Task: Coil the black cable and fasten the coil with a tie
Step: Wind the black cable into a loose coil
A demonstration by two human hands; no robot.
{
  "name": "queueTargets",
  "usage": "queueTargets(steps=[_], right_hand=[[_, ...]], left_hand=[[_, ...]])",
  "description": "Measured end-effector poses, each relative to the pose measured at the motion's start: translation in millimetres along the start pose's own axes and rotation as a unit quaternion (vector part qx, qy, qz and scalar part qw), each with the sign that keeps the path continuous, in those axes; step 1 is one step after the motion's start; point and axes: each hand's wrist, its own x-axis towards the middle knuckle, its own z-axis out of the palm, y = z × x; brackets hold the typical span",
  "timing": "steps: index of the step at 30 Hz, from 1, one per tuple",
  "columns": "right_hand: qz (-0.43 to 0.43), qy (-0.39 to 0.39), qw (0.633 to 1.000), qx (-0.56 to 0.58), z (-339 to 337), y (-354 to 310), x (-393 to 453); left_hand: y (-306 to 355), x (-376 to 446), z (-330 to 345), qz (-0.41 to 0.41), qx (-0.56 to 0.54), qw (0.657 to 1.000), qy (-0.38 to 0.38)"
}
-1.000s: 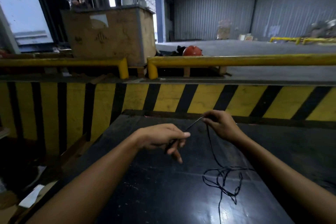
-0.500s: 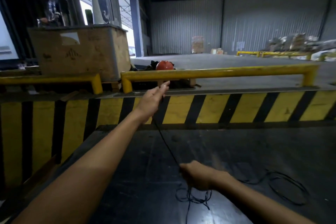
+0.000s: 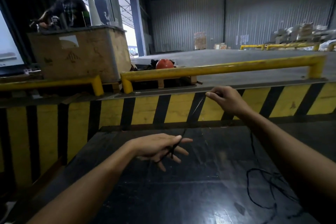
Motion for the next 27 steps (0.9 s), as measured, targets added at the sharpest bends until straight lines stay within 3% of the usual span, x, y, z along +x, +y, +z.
queueTargets(steps=[3,5,9,13,16,19,21,24,27], right_hand=[[0.054,0.022,0.998,0.014,28.2,6.0,-8.6],[0.099,-0.084,0.991,0.031,56.4,13.4,-30.1],[0.062,-0.287,0.956,0.004,118.2,15.1,-99.3],[0.016,-0.375,0.926,-0.037,110.2,12.9,-129.3],[0.043,-0.353,0.933,-0.053,58.6,12.1,-103.3],[0.041,-0.272,0.961,-0.035,-2.1,3.5,-63.7],[0.012,-0.211,0.977,-0.029,-31.7,-1.4,-42.5],[-0.006,-0.092,0.995,-0.046,-47.4,-3.8,-21.9],[-0.022,0.024,0.998,-0.058,-31.2,-3.8,-20.0]], left_hand=[[22.2,10.0,8.7,0.110,-0.160,0.979,-0.056],[41.9,15.9,7.2,0.201,-0.250,0.946,-0.048],[70.3,25.7,-11.9,0.301,-0.306,0.894,0.131],[51.9,29.4,-35.2,0.241,-0.232,0.894,0.297],[25.3,27.8,-43.8,0.127,-0.017,0.922,0.364],[7.6,28.7,-38.5,-0.002,0.217,0.932,0.290],[5.5,31.4,-25.6,-0.062,0.254,0.946,0.192],[15.4,33.6,-3.3,-0.067,0.204,0.976,0.048],[34.4,32.2,13.1,0.008,0.007,0.996,-0.089]])
